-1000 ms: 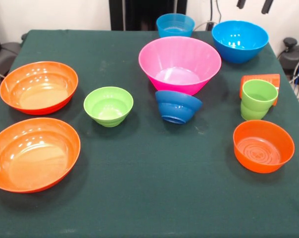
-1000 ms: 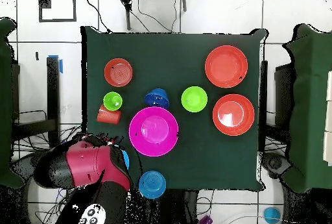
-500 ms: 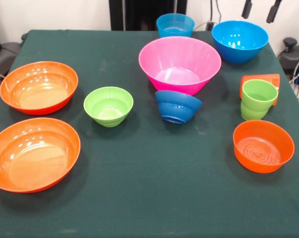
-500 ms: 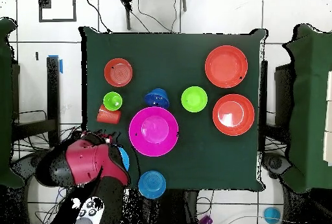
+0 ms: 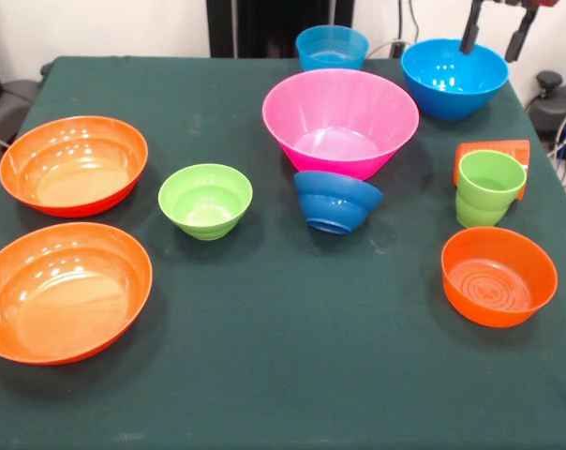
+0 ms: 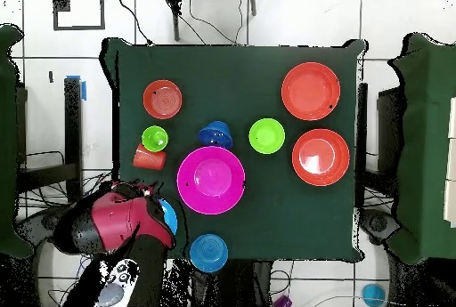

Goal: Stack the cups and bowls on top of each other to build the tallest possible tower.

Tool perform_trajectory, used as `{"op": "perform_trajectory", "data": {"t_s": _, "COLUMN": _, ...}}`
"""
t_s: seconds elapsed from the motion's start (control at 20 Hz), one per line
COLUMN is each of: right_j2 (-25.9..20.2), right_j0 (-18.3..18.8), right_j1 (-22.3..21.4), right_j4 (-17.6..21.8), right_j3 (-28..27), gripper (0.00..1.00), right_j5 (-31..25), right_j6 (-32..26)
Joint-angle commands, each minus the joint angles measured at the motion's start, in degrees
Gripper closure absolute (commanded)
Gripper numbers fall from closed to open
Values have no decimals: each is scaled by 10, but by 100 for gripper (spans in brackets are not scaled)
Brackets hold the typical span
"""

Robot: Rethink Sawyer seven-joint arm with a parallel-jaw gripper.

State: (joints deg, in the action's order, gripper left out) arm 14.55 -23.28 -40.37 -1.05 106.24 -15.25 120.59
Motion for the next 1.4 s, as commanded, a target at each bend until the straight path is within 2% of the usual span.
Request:
{"op": "perform_trajectory", "data": {"t_s": 0.05, "right_j2": -65, "right_j0": -3, "right_j1": 45, "right_j4": -2, "right_j3": 12, "gripper": 0, "right_j5": 42, "right_j6": 79}}
{"op": "perform_trajectory", "data": {"t_s": 0.5, "right_j2": -82, "right_j0": 11, "right_j1": 49, "right_j4": 0, "right_j3": 21, "gripper": 0, "right_j5": 60, "right_j6": 72}}
{"op": "perform_trajectory", "data": {"t_s": 0.75, "right_j2": -91, "right_j0": 16, "right_j1": 38, "right_j4": -1, "right_j3": 24, "gripper": 0, "right_j5": 53, "right_j6": 67}}
{"op": "perform_trajectory", "data": {"t_s": 0.95, "right_j2": -95, "right_j0": 2, "right_j1": 36, "right_j4": -25, "right_j3": 0, "gripper": 0, "right_j5": 27, "right_j6": 83}}
{"op": "perform_trajectory", "data": {"t_s": 1.15, "right_j2": -78, "right_j0": -25, "right_j1": 61, "right_j4": -53, "right_j3": -39, "gripper": 0, "right_j5": 14, "right_j6": 106}}
{"op": "perform_trajectory", "data": {"t_s": 1.4, "right_j2": -73, "right_j0": -32, "right_j1": 70, "right_j4": -69, "right_j3": -47, "gripper": 0, "right_j5": 11, "right_j6": 99}}
